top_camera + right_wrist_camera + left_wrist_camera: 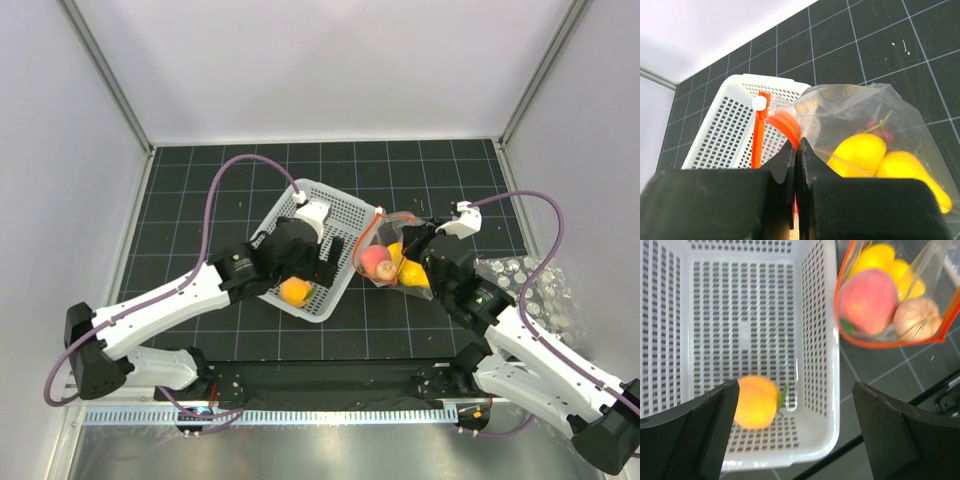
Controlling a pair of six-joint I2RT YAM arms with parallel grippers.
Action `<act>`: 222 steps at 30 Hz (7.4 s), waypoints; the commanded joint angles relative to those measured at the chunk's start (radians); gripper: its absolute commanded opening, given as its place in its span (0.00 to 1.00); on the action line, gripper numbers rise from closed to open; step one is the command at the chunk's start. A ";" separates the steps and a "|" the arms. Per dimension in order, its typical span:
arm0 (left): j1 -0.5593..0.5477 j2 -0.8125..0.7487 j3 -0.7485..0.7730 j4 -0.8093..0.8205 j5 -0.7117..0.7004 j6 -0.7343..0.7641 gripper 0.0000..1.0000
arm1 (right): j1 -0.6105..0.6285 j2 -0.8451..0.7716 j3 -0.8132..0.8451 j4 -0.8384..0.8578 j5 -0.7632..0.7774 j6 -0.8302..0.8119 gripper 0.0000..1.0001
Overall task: Place the food in the zip-top bag and seal the zipper
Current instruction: Pick up the fake fruit from the bin, then place the fake fruit in the zipper food storage bag, then adjust the zipper food storage bag at the center of the board.
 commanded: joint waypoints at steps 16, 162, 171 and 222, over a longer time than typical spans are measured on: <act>-0.004 0.001 -0.163 -0.246 -0.101 -0.158 1.00 | 0.004 0.005 0.041 0.019 0.033 -0.010 0.05; -0.119 0.360 0.412 0.014 0.137 -0.121 1.00 | 0.004 -0.245 0.137 -0.573 0.040 0.424 0.01; -0.116 0.303 0.356 -0.069 0.050 -0.111 0.92 | 0.004 -0.246 0.147 -0.579 0.045 0.415 0.01; -0.061 0.379 0.533 -0.141 0.246 -0.194 0.00 | 0.004 -0.022 0.351 -0.760 0.333 0.089 0.01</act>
